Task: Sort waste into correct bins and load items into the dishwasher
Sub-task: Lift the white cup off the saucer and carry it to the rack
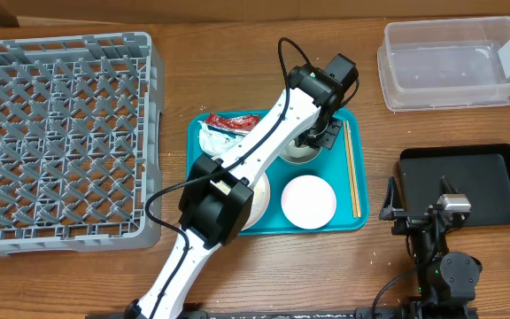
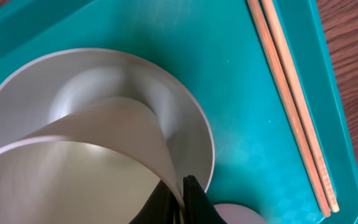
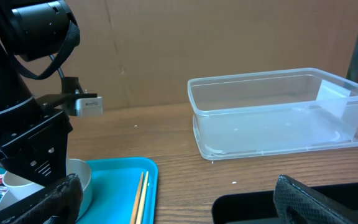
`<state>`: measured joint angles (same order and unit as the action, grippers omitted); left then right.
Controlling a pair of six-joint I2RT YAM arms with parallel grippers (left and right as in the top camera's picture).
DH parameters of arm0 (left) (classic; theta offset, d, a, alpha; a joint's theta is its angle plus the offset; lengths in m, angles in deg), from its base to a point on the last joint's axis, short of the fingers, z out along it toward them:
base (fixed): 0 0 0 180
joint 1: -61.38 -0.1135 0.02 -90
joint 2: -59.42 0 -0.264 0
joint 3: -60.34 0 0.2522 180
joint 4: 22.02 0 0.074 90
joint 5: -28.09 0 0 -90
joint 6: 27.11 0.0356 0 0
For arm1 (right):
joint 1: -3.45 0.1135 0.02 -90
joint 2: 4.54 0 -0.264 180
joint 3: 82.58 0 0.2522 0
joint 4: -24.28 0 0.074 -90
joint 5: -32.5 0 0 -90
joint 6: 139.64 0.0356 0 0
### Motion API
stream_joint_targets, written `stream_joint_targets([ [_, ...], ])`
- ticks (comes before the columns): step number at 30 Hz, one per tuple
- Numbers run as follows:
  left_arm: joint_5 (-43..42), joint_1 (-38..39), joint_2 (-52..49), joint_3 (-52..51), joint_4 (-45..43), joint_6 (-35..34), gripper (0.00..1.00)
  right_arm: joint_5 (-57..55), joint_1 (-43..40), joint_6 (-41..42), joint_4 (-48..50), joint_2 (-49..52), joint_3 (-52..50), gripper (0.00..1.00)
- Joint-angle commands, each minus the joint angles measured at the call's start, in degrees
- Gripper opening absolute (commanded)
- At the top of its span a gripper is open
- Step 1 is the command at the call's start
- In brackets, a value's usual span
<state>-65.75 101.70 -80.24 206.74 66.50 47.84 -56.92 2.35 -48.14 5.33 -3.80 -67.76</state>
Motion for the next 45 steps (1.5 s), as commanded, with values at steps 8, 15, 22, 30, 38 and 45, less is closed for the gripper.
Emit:
stream_joint_targets([
  [8, -0.7, -1.57, -0.04, 16.17, 11.5, -4.63, 0.04, -0.46, -0.24, -0.04, 0.33, -0.57, -0.59, 1.0],
  [15, -5.03, -8.46, 0.48, 39.54, 22.05, -4.31, 0.04, -0.46, -0.26, -0.04, 0.33, -0.57, -0.59, 1.0],
  [22, -17.62, -24.02, 4.74, 42.27, 22.05, -4.72, 0.04, -0.46, -0.26, -0.04, 0.33, -0.57, -0.59, 1.0],
  [30, -28.11, -47.67, 4.9, 37.81, 22.05, -3.19, 0.04, -0.46, -0.24, -0.04, 0.33, -0.57, -0.59, 1.0],
  [38, -38.66, -63.1, 4.87, 25.07, 22.05, 1.49, 0.04, -0.46, -0.24, -0.04, 0.33, -0.57, -0.59, 1.0],
  [45, -56.41, -76.41, 4.87, 16.28, 20.13, 13.62, 0.04, -0.46, -0.24, -0.04, 0.33, -0.57, -0.59, 1.0],
])
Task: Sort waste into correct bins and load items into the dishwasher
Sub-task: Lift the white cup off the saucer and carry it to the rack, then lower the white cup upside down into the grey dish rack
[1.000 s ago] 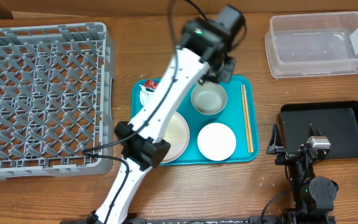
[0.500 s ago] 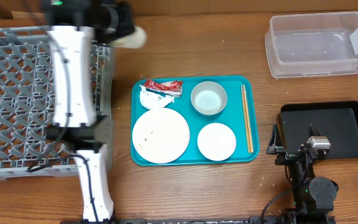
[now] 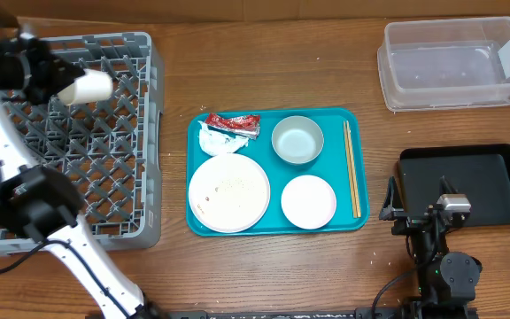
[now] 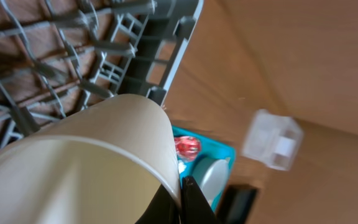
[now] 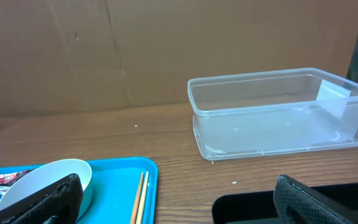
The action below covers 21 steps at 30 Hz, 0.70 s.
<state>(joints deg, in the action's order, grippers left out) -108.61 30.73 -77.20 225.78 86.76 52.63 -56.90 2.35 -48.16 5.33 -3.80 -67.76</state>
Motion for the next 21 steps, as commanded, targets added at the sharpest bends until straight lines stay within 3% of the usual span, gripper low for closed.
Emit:
stream_joint_targets([
  [1, -16.35, -7.15, 1.84, -3.98, -0.13, 10.69, 0.04, -0.48, -0.26, -0.02, 0.33, -0.57, -0.59, 1.0],
  [8, -22.95, -15.21, 1.84, -15.82, -2.1, 14.34, 0.04, -0.48, -0.24, -0.02, 0.33, -0.57, -0.59, 1.0],
  [14, -43.01, -17.44, 1.84, -30.05, -9.7, 23.54, 0.04, -0.48, -0.24, -0.02, 0.33, -0.57, -0.59, 1.0],
  [21, -43.87, -15.26, 1.84, -37.57, -21.18, 20.55, 0.04, -0.48, -0.24, -0.02, 0.33, -0.57, -0.59, 1.0],
])
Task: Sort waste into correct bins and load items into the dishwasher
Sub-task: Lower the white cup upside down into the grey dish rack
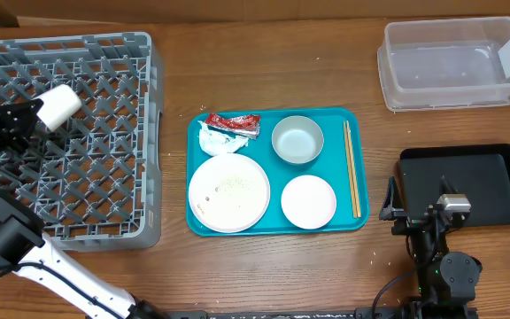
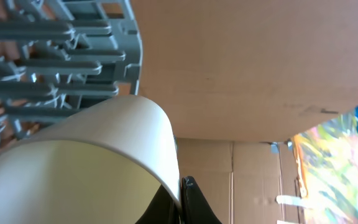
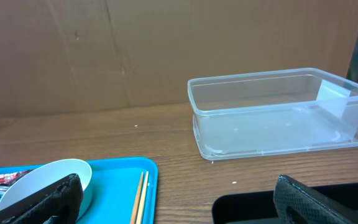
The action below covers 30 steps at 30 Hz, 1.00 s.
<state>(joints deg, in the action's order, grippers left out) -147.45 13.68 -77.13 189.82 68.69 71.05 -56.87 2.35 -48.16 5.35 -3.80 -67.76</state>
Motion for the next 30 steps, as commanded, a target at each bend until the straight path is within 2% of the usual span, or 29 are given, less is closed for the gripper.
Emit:
stream_joint_targets([
  [1, -5.03, 2.21, 1.77, -1.88, -5.2, 2.08, 0.04, -0.5, -0.24, -0.02, 0.31, -0.57, -0.59, 1.0],
  [7, -3.23, 3.63, 1.77, -1.99, -12.55, 1.88, 0.05, -0.5, -0.24, -0.02, 0.31, -0.57, -0.59, 1.0],
  [12, 6.97, 4.37, 1.77, -2.01, -12.98, 1.92, 0.04, -0.5, -0.24, -0.02, 0.31, -0.57, -0.59, 1.0],
  [16, 9.42, 4.98, 1.77, -2.01, -15.08, 1.86, 0.04, -0.5, -0.26, -0.02, 0.31, -0.57, -0.59, 1.0],
  [30, 27.04, 4.85, 1.77, -2.01, -15.5, -1.29, 0.05, -0.5, -0.24, -0.02, 0.31, -0.57, -0.59, 1.0],
])
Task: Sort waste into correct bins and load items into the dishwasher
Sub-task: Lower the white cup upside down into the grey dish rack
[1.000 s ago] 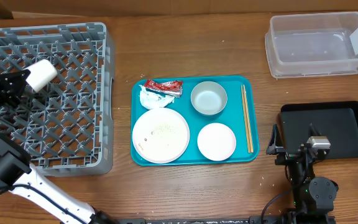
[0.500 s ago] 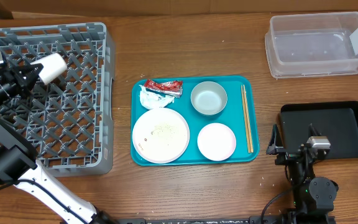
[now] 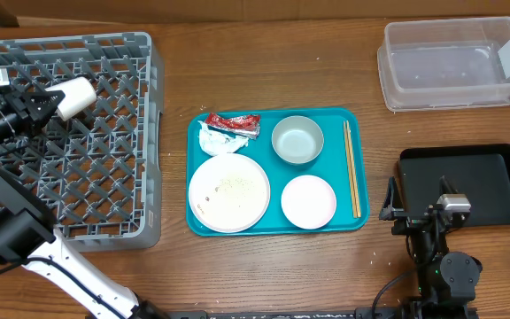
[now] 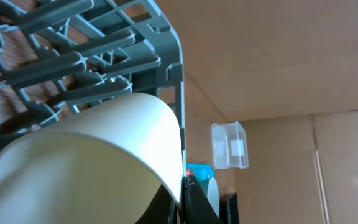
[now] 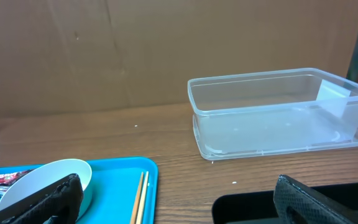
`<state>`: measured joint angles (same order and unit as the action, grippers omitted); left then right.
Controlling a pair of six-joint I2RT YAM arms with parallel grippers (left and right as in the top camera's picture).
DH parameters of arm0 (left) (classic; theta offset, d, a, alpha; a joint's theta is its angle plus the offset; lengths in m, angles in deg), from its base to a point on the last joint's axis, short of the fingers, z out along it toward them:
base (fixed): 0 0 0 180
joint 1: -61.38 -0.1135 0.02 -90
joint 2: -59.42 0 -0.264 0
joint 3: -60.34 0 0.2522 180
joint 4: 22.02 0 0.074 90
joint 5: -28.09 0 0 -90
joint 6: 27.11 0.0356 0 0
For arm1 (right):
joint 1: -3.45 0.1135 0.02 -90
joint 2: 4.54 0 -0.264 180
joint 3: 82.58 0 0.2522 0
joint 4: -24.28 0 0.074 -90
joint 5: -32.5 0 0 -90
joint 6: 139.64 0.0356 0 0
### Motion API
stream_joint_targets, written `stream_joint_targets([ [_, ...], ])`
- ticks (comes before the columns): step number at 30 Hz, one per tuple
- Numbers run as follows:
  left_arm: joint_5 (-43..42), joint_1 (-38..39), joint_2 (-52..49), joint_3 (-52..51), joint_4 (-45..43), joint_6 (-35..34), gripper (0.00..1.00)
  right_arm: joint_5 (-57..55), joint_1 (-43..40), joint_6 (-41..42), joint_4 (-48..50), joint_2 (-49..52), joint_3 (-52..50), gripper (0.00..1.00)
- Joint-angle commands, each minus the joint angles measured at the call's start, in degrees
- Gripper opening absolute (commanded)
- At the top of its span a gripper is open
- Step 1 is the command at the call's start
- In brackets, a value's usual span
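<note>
A white cup (image 3: pixel 74 96) lies on its side just above the grey dish rack (image 3: pixel 104 177), near the rack's far left part. My left gripper (image 3: pixel 53 100) is shut on its rim; in the left wrist view the fingers (image 4: pixel 191 202) pinch the cup wall (image 4: pixel 98 155). On the teal tray (image 3: pixel 343 221) lie a red and white wrapper (image 3: pixel 224 131), a grey bowl (image 3: pixel 297 140), a large plate (image 3: pixel 229 192), a small plate (image 3: pixel 308 200) and chopsticks (image 3: pixel 351 168). My right gripper (image 3: pixel 419 208) rests open by the black bin (image 3: pixel 467 182), holding nothing.
A clear plastic bin (image 3: pixel 450 62) stands at the far right, also seen ahead in the right wrist view as the clear bin (image 5: pixel 278 112). The rack's tines (image 4: pixel 73 68) stand close under the cup. Cardboard walls close off the far side.
The left gripper and cup have shifted a little toward the far right over the rack, and the wrist has turned so the tray and clear bin show past the cup. The right arm is unchanged.
The left gripper was shut on the cup's rim while the cup sat in the grey bowl on the tray. Then it held the cup over the rack's far left. After that it was lower by the left edge, and now hovers just inside.
</note>
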<state>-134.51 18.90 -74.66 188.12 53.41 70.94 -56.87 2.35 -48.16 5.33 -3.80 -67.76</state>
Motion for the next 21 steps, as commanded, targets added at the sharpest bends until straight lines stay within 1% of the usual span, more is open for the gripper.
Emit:
stream_joint_targets([
  [1, 15.41, -0.37, -0.7, -0.33, -0.22, -1.73, 0.05, -0.5, -0.24, -0.02, 0.33, -0.57, -0.59, 1.0],
  [4, 19.26, -0.39, -0.7, -0.31, -0.11, -2.36, 0.09, -0.5, -0.24, -0.02, 0.33, -0.57, -0.59, 1.0],
  [7, 21.05, -0.42, -0.7, -0.33, 0.07, -2.36, 0.12, -0.52, -0.26, -0.02, 0.33, -0.57, -0.59, 1.0],
  [12, 21.94, -0.39, -0.7, -0.31, -0.22, -2.34, 0.12, -0.5, -0.24, -0.02, 0.33, -0.57, -0.59, 1.0],
  [14, 24.04, -0.46, -0.7, -0.31, -0.24, -2.58, 0.08, -0.5, -0.24, -0.02, 0.33, -0.57, -0.59, 1.0],
  [16, 31.08, -0.96, -0.7, -0.31, -0.35, -7.28, 0.04, -0.5, -0.24, -0.02, 0.33, -0.57, -0.59, 1.0],
  [18, 35.71, -1.55, -0.7, -0.31, -0.22, -11.19, 0.05, -0.5, -0.24, -0.02, 0.33, -0.57, -0.59, 1.0],
  [20, 37.24, -2.43, -0.7, -0.31, -0.02, -12.83, 0.08, -0.5, -0.24, -0.02, 0.33, -0.57, -0.59, 1.0],
  [21, 37.2, -2.93, -0.7, -0.31, 0.0, -12.83, 0.13, -0.5, -0.24, -0.02, 0.33, -0.57, -0.59, 1.0],
])
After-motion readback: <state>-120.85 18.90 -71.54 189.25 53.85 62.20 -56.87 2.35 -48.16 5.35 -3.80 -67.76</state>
